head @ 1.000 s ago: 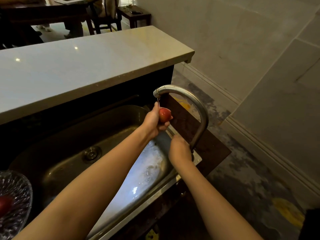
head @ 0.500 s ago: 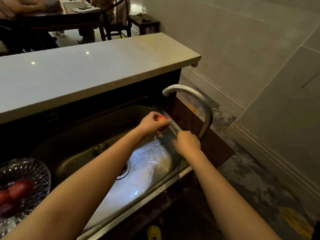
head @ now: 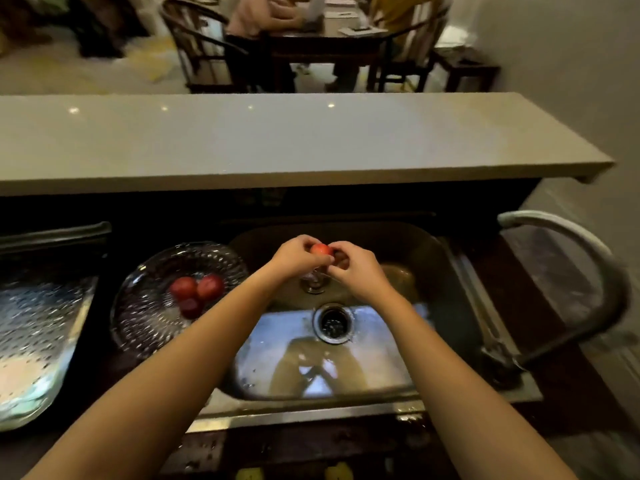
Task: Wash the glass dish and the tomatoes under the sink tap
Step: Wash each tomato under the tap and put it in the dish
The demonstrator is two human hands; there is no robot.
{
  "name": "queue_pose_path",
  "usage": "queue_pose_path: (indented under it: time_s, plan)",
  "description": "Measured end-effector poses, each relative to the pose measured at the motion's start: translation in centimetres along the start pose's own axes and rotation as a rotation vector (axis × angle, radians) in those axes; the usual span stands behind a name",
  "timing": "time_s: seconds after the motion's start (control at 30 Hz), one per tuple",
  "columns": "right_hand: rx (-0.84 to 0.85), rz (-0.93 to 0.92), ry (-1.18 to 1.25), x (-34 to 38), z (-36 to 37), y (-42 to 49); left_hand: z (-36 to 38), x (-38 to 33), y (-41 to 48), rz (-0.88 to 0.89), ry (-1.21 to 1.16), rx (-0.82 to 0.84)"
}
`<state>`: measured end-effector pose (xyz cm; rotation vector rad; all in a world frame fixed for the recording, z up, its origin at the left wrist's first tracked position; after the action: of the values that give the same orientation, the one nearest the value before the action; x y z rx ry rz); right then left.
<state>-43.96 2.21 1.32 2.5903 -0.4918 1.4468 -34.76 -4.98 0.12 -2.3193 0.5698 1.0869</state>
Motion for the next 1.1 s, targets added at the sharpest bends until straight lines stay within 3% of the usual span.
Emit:
queue_pose_path:
  time_s: [0.13,0.27,0.4,0.53,0.7,0.9,1.0,1.1]
  plan:
    - [0.140,-0.079,0.111,3.0,7.3,1.6,-7.1,4.1,-3.1,0.026,0.178,-0.225]
    - [0.217,0.003,0.082,3.0,13.1,3.0,-12.7,7.2,-6.0,0.087,0.335,-0.392]
    - [0.201,0.196,-0.027,0.3,16.2,3.6,-16.5,12.7,-8.5,-0.020,0.251,-0.546]
    - [0.266,0.357,0.097,-1.4,19.5,2.8,-18.1,18.4,-10.0,-0.187,0.155,-0.672]
    - [0.236,0.512,0.426,-2.7,22.0,2.1,-16.8,23.3,-9.2,-0.338,-0.049,-0.606]
    - [0.121,0.521,0.582,-3.0,23.0,2.2,-14.4,24.0,-7.6,-0.291,-0.075,-0.451]
    - [0.071,0.470,0.584,-2.8,22.9,2.4,-13.5,22.0,-6.5,-0.216,0.082,-0.409]
    - [0.047,0.398,0.621,-2.1,22.8,2.3,-12.2,20.1,-4.8,-0.160,0.443,-0.393]
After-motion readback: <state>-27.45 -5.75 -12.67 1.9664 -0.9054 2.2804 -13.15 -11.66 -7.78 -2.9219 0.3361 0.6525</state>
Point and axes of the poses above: each hand's wrist, its own y-axis towards the middle knuckle, its own z-axis out of the palm, x = y × z, the point moved 10 cm from there along y, towards the middle knuckle, and after that the axes turned 7 degrees about y, right-handed, at the moved point
